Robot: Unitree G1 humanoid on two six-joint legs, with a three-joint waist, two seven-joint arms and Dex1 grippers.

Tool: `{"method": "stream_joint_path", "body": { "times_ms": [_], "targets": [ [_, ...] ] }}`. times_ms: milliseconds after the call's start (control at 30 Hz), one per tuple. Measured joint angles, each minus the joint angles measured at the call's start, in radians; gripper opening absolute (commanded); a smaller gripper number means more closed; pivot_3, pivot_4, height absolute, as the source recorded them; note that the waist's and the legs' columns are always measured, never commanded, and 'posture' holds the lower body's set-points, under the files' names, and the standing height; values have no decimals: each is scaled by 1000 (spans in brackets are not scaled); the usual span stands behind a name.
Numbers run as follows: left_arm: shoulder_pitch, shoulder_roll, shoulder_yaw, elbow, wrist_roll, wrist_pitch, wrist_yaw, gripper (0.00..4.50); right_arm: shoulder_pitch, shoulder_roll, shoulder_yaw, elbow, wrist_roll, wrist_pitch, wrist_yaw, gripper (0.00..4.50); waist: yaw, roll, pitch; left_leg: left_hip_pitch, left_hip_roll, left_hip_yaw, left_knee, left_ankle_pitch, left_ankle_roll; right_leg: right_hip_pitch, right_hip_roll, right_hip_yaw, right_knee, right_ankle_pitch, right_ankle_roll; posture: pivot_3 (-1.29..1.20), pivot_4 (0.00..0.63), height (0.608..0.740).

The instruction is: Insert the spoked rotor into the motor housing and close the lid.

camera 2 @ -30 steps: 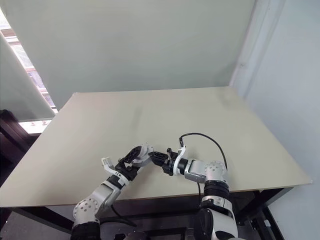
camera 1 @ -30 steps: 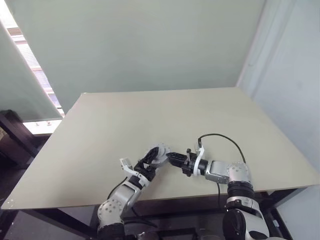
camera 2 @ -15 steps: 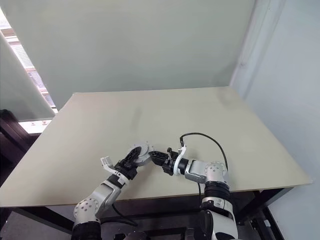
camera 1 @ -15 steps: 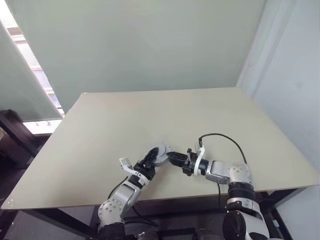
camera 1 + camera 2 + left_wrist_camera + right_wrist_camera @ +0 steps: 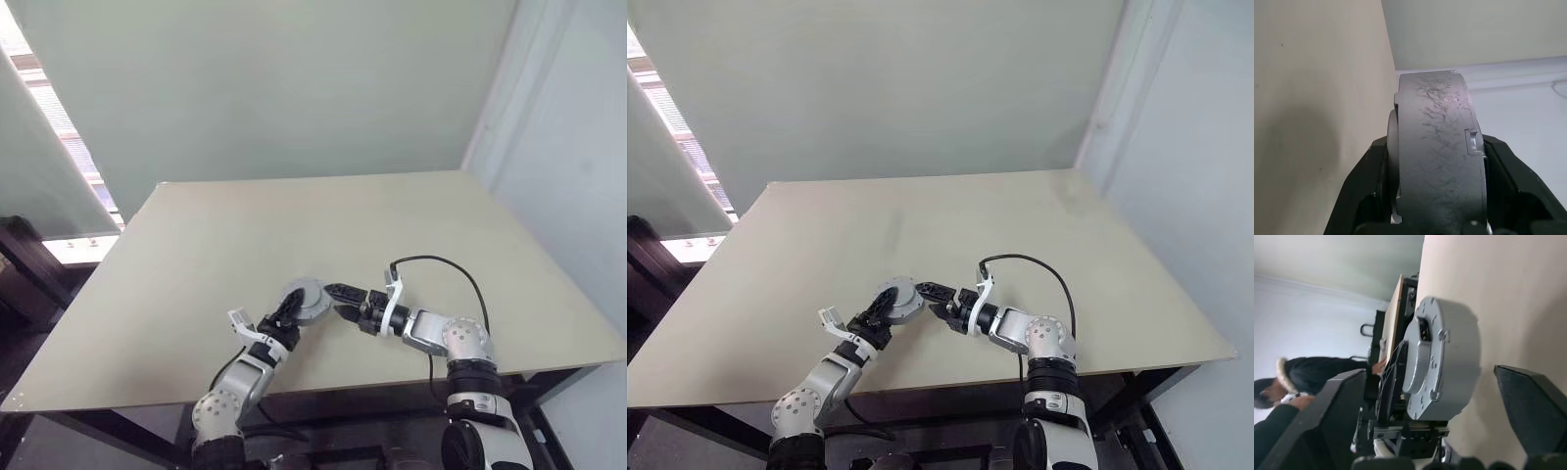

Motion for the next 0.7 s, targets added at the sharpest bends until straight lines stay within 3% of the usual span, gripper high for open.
{"method": "stream_joint_path", "body": {
  "times_ms": [233,467,700],
  "targets": [
    [-12,-1,41,-1,12,-114,9,2030,66,-113,236,-82,-175,-224,99,4500,-1,0,0,0,0,0,0,0,0,0,0,0,0,0,0,0,0,740],
    [-41,45,68,-1,124,-251,7,2029,127,-206,479,-189,-391,-541,205,4500,0,-3,1,0,0,0,0,0,0,0,1,1,0,0,0,0,0,740],
    [-77,111,87,33,285,-380,11,2029,160,-258,598,-212,-542,-738,239,4500,2,-8,3,0,0,0,1,0,0,1,1,2,0,0,0,0,0,740]
  ]
}}
